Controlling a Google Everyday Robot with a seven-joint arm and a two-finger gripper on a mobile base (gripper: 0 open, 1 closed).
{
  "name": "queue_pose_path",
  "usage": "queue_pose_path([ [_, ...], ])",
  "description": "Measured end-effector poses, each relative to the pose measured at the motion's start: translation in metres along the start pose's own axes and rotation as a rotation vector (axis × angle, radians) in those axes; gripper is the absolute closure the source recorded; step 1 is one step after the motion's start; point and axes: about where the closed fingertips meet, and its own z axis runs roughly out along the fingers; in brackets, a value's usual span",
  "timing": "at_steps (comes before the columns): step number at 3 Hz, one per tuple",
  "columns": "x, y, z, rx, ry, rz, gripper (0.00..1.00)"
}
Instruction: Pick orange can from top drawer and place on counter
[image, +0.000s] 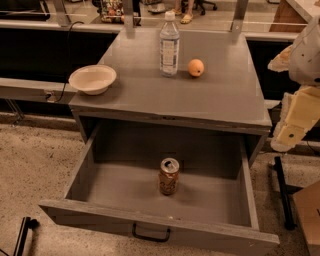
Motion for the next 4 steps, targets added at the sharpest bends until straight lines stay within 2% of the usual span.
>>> queue_pose_path([
  [1,0.000,0.000,0.000,0.000,0.000,0.000,0.00],
  [2,-0.010,-0.004,0.021,0.012,-0.052,-0.004,0.00],
  [3,-0.028,0.019,0.061,0.013,-0.160,-0.049,0.00],
  [4,-0.029,0.021,0.079,0.039,-0.183,-0.048,0.00],
])
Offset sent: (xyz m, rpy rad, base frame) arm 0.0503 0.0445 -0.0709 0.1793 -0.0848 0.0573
